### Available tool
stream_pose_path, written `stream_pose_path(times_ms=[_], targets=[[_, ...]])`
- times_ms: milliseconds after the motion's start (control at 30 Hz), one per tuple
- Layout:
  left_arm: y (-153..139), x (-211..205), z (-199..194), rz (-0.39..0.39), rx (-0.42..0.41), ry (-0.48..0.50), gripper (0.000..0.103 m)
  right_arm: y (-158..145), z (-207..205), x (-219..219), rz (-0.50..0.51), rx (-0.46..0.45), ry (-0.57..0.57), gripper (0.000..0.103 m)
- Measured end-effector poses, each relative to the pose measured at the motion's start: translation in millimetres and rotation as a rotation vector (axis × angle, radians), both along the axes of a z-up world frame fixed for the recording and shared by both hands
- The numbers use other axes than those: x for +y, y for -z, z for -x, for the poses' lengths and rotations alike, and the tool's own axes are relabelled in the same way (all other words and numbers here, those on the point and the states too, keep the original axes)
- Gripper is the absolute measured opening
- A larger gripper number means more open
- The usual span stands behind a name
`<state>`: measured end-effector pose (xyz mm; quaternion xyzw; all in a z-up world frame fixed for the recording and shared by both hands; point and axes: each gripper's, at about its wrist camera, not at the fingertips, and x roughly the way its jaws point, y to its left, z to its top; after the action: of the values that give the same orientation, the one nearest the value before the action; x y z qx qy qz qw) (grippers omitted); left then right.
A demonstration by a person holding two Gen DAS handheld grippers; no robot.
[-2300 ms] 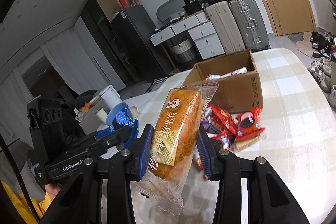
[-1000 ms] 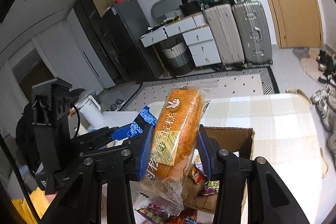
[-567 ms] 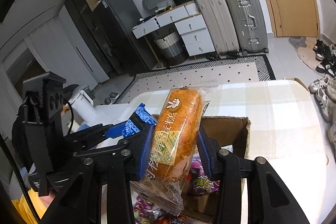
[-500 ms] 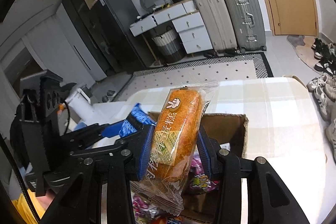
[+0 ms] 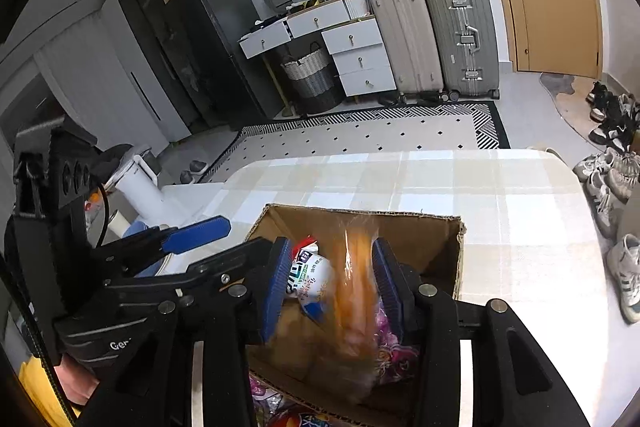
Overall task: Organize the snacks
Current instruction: 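Open both grippers to drop the loaf and biscuit pack into the box, then withdraw both grippers from the box back toward the remaining snacks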
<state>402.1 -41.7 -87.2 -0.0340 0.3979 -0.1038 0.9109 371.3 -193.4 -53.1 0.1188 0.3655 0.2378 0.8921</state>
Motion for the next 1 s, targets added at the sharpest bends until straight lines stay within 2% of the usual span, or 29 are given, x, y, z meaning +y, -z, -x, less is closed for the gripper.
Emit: stream_pose_path(times_ms=[133, 233, 367, 633, 700, 733, 767, 900, 1000], targets=[[-1.2, -0.4, 22.0, -0.014, -0.003, -0.003, 0.061, -6.5, 2.7, -2.0, 0.008, -0.010, 0.008, 0.046], [-1.7, 5.6, 35.7, 0.039, 0.000, -0.005, 0.062, -13.9, 8.4, -3.2, 0.011, -0.023, 0.009, 0.046], [-3.6, 11.6, 53.6, 0.029, -0.017, -0.014, 0.063, -27.5, 23.6, -6.6, 0.005, -0.047, 0.020, 0.049], [-27.9, 25.4, 100.1, 0.052, -0.058, -0.031, 0.068, -65.2, 63.7, -11.1, -0.003, -0.115, 0.025, 0.051], [-39.0, 25.1, 116.7, 0.041, -0.088, -0.030, 0.069, -74.3, 76.6, -12.2, -0.008, -0.134, 0.025, 0.061], [-43.7, 25.3, 125.7, 0.038, -0.100, -0.029, 0.071, -78.3, 84.0, -11.8, -0.009, -0.148, 0.028, 0.073], [-49.0, 25.6, 134.4, 0.035, -0.113, -0.030, 0.075, -83.4, 92.0, -12.3, -0.009, -0.167, 0.028, 0.076], [-76.8, 24.0, 172.2, 0.031, -0.183, -0.028, 0.079, -105.6, 126.1, -11.5, 0.018, -0.235, 0.018, 0.076], [-97.1, 22.0, 199.7, 0.021, -0.228, -0.022, 0.080, -121.7, 153.0, -13.6, 0.009, -0.281, 0.021, 0.085]])
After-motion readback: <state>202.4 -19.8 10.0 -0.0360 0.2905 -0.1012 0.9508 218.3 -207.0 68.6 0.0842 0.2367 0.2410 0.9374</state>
